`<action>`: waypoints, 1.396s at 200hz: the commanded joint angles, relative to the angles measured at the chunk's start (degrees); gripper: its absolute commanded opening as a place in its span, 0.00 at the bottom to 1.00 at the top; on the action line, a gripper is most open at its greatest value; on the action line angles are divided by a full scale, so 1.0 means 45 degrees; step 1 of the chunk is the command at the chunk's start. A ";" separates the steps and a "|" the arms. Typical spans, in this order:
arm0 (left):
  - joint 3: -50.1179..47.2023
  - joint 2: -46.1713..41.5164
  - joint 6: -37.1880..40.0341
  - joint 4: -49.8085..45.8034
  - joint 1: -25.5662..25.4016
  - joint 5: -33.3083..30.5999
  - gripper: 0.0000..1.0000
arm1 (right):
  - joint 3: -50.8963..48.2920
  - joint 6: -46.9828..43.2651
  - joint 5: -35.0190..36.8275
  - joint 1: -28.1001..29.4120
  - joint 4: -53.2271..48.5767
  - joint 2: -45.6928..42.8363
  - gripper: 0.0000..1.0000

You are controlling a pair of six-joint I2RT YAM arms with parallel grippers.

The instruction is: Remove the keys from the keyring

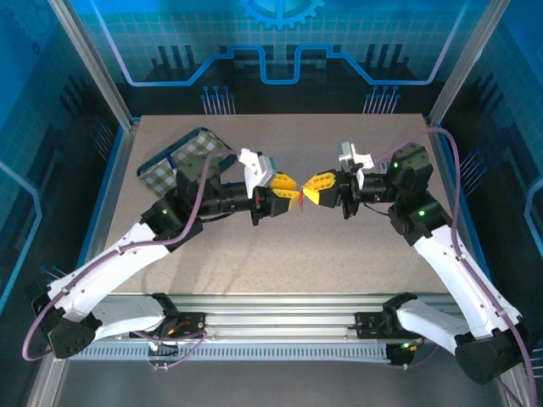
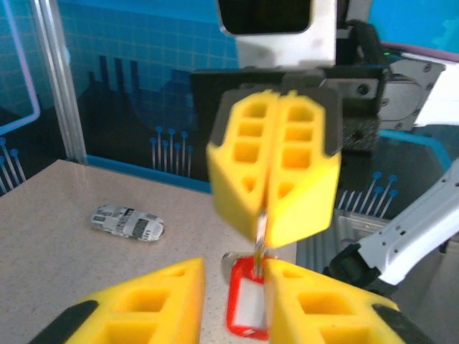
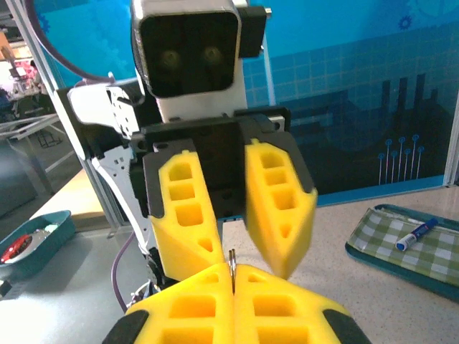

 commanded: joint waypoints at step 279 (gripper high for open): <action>-0.1042 0.1230 -0.5110 0.7012 0.0988 0.3969 0.30 | 0.0364 0.2680 0.0055 0.0560 0.2512 0.0413 0.00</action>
